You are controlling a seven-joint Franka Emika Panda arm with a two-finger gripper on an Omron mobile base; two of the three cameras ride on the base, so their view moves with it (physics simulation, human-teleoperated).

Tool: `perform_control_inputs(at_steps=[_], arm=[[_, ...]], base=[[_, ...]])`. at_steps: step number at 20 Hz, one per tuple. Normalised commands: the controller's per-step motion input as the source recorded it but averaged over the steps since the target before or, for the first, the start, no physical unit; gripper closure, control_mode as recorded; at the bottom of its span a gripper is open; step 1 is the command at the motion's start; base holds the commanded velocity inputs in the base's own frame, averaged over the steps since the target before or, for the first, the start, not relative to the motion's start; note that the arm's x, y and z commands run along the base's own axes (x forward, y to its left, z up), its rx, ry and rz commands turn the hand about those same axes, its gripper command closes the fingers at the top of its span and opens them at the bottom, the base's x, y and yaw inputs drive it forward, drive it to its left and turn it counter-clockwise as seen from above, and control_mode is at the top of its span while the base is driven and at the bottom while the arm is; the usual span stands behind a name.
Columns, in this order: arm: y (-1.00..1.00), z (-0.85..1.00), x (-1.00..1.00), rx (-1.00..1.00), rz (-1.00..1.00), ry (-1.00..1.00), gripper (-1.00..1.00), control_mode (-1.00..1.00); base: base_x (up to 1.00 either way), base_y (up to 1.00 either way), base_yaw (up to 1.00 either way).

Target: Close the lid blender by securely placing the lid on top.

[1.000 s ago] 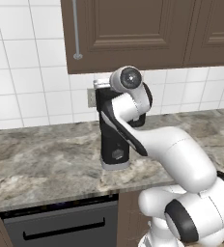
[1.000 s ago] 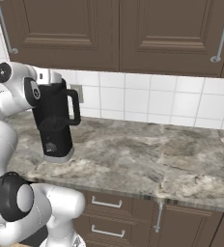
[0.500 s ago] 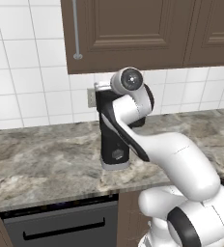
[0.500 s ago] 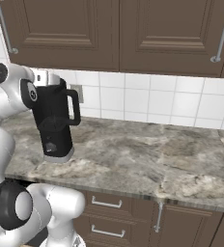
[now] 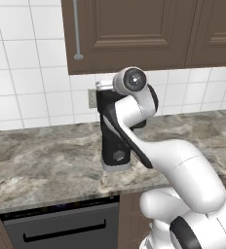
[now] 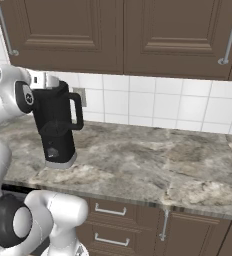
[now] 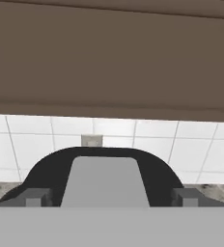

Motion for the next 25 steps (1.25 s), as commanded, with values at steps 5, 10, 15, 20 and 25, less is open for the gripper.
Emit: perform_control_inputs(at_steps=[5, 10, 15, 20, 25], arm=[[0.0, 0.36, -0.9, 0.02, -0.01, 0.0, -1.0, -1.0], [0.0, 0.19, -1.0, 0.07, -0.01, 0.02, -1.0, -1.0], [-0.11, 0.03, -0.78, 0.06, 0.0, 0.03, -1.0, -1.0], [-0.83, 0.0, -0.04, 0.05, 0.0, 0.01, -1.0, -1.0], [-0.92, -0.06, 0.02, 0.05, 0.0, 0.01, -1.0, -1.0]], base=[[0.0, 0.0, 0.0], [0.0, 0.0, 0.0], [0.0, 0.0, 0.0], [0.0, 0.0, 0.0], [0.0, 0.0, 0.0]])
